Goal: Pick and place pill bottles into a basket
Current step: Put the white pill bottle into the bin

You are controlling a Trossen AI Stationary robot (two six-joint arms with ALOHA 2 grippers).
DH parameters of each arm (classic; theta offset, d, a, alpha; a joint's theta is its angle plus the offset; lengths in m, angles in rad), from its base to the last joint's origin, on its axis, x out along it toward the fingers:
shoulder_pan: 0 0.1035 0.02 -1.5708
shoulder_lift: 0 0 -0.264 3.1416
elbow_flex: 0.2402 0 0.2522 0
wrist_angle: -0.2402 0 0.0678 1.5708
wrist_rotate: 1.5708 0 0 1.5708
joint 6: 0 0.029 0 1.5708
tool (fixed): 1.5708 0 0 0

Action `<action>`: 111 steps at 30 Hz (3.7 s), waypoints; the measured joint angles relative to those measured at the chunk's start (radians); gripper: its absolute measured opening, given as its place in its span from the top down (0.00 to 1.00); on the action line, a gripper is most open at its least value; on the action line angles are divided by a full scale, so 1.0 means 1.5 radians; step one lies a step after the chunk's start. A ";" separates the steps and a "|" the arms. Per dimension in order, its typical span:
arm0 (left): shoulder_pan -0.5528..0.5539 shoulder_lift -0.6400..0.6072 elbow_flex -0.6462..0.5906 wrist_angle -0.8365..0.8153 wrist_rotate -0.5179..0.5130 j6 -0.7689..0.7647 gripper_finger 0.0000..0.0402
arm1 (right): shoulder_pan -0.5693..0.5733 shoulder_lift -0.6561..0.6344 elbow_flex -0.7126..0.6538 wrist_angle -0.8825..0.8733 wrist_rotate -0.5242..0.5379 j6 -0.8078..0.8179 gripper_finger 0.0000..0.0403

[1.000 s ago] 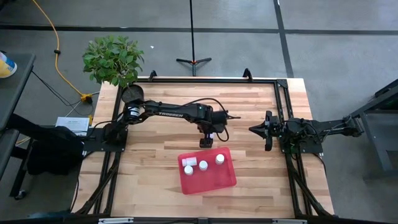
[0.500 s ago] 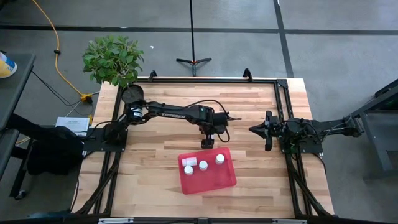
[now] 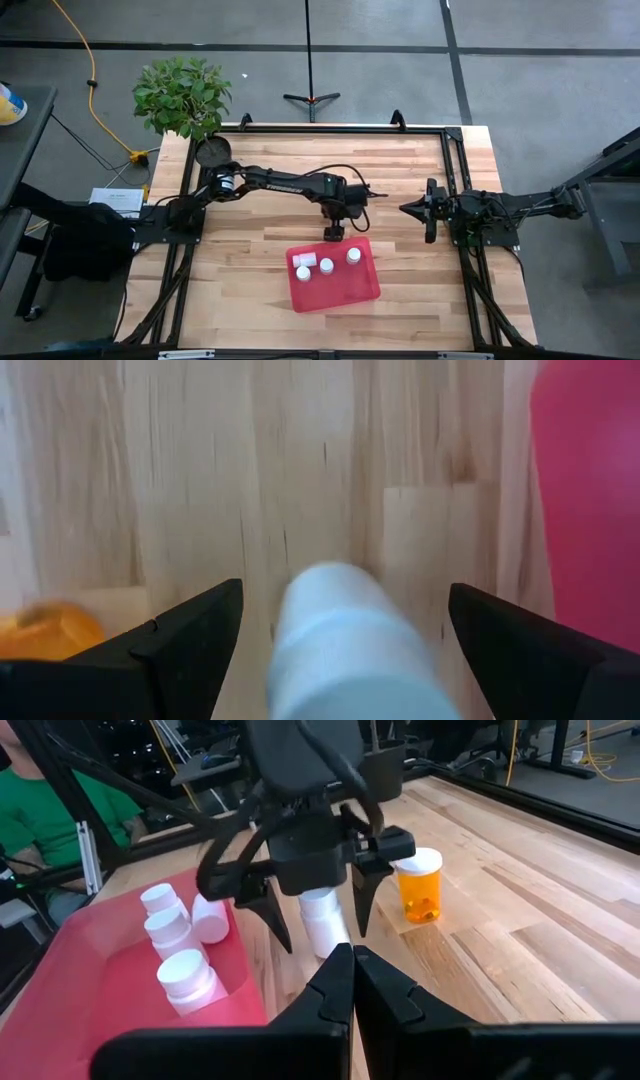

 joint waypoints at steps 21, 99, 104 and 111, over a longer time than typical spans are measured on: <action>0.000 0.010 -0.001 -0.002 0.000 -0.002 0.04 | 0.000 0.006 0.000 0.000 0.000 0.002 1.00; 0.000 0.009 0.000 -0.039 0.004 -0.028 0.48 | 0.000 0.006 0.000 0.000 0.000 0.000 1.00; 0.000 0.008 0.000 -0.070 0.008 -0.028 0.49 | 0.000 0.006 0.000 0.000 0.002 -0.001 1.00; -0.001 0.010 0.032 -0.109 0.007 -0.031 0.48 | 0.000 0.006 0.000 0.000 0.003 -0.001 1.00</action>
